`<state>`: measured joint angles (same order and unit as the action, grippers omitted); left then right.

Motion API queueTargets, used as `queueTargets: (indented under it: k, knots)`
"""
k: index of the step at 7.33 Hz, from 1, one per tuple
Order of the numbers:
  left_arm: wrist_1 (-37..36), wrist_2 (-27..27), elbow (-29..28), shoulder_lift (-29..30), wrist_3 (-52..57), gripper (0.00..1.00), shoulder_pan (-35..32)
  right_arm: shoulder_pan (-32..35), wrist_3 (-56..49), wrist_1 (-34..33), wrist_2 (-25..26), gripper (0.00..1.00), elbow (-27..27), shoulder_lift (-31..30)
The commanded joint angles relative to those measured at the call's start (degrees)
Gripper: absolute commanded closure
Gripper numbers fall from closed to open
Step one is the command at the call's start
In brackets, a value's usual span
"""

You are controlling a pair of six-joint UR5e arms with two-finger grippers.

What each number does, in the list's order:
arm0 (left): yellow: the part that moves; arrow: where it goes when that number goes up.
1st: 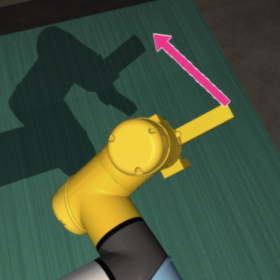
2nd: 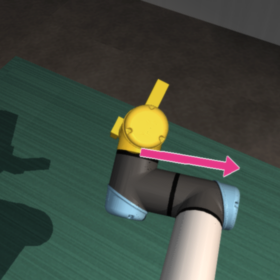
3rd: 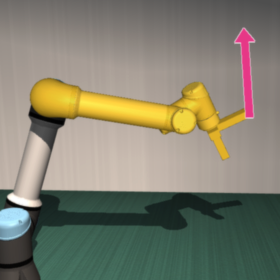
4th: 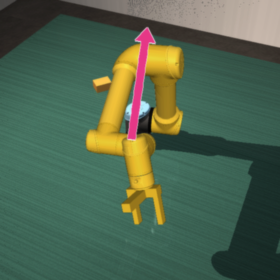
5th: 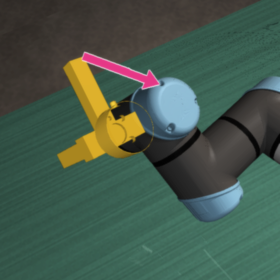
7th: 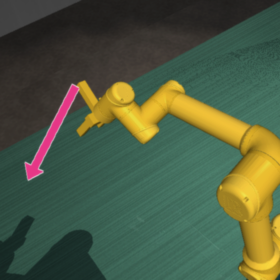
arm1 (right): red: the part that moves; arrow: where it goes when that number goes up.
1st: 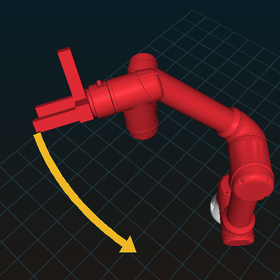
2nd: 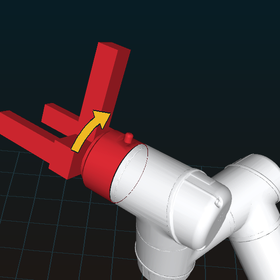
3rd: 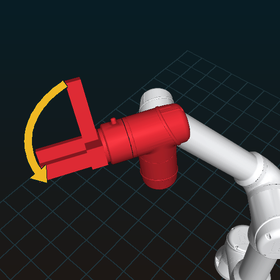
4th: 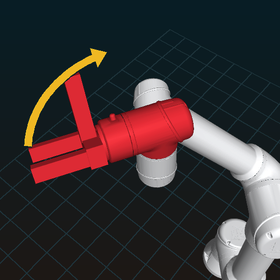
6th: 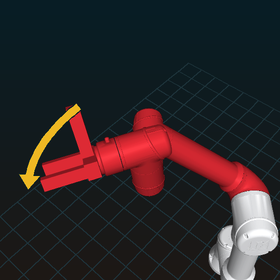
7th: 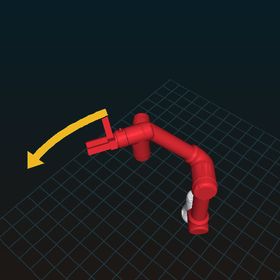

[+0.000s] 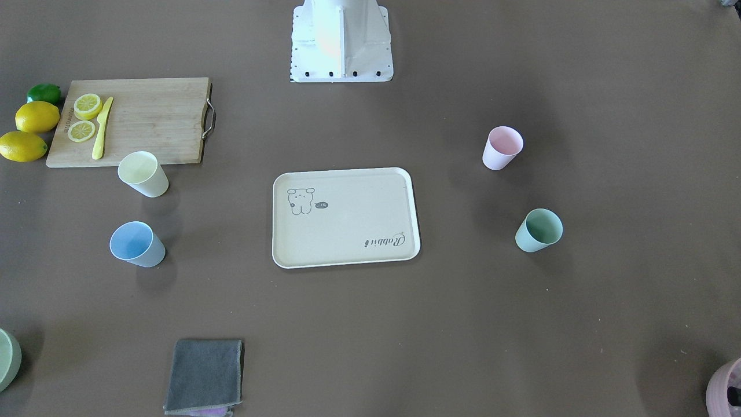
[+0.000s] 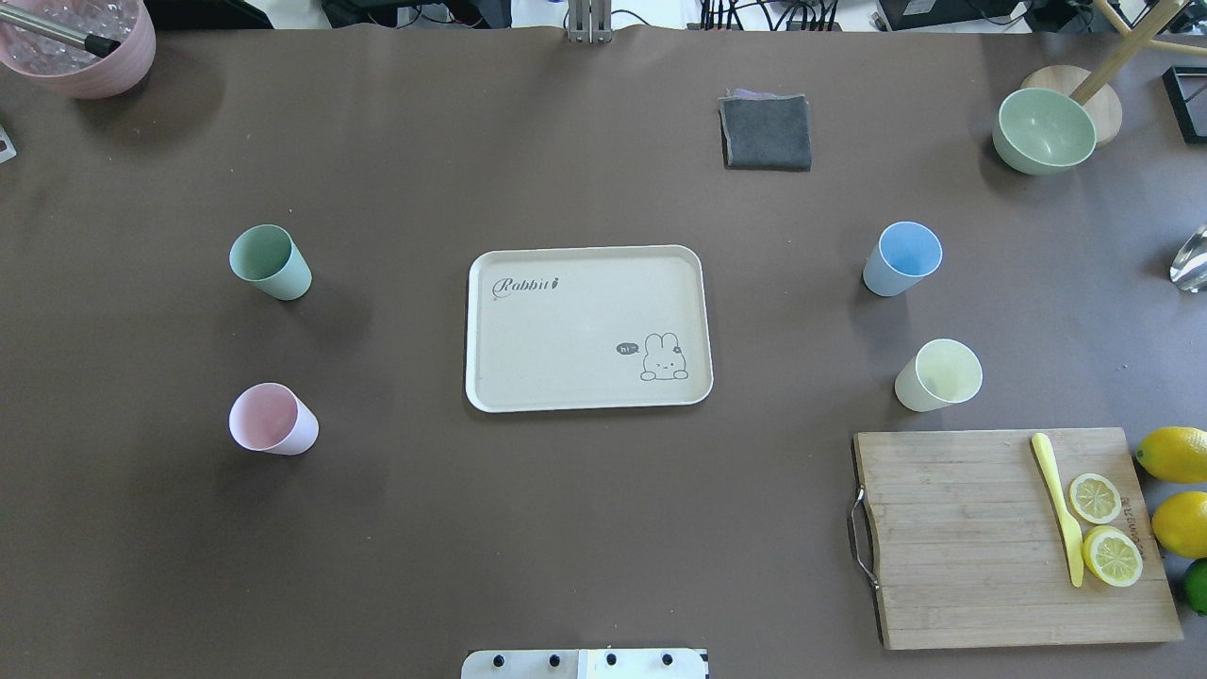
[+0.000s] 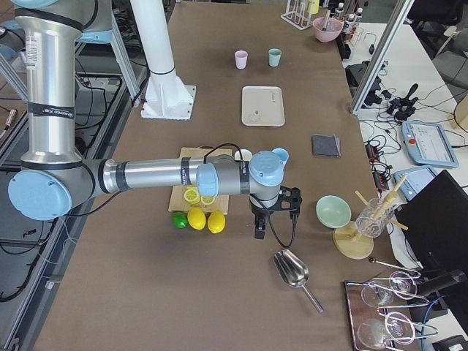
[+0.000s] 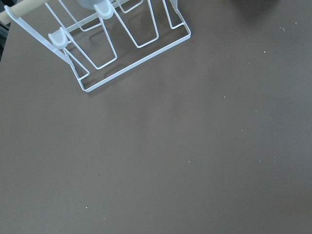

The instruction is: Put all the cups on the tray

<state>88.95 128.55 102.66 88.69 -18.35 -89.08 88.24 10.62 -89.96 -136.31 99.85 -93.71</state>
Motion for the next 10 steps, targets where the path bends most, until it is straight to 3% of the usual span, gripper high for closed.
queueTargets:
  k: [1,5,7,9,10]
  knots:
    - [0.1,0.0,0.7,0.5,0.0,0.02,0.0,-0.1,0.0,0.0,0.0,0.00,0.3,-0.2]
    - [7.3,-0.1,-0.3,2.0,-0.9,0.02,2.5,-0.4,2.3,0.0,-0.6,0.00,3.7,0.0]
    - [12.8,-0.1,0.3,1.3,-1.0,0.02,3.2,-6.4,12.4,0.0,-0.5,0.00,7.6,1.6]
    - [13.2,6.3,-1.8,1.7,-3.0,0.02,3.2,-14.0,22.8,0.0,0.3,0.00,10.3,5.6]
    - [13.5,6.5,-1.6,1.5,-3.8,0.02,3.2,-19.1,29.9,0.1,3.0,0.00,11.4,7.9]
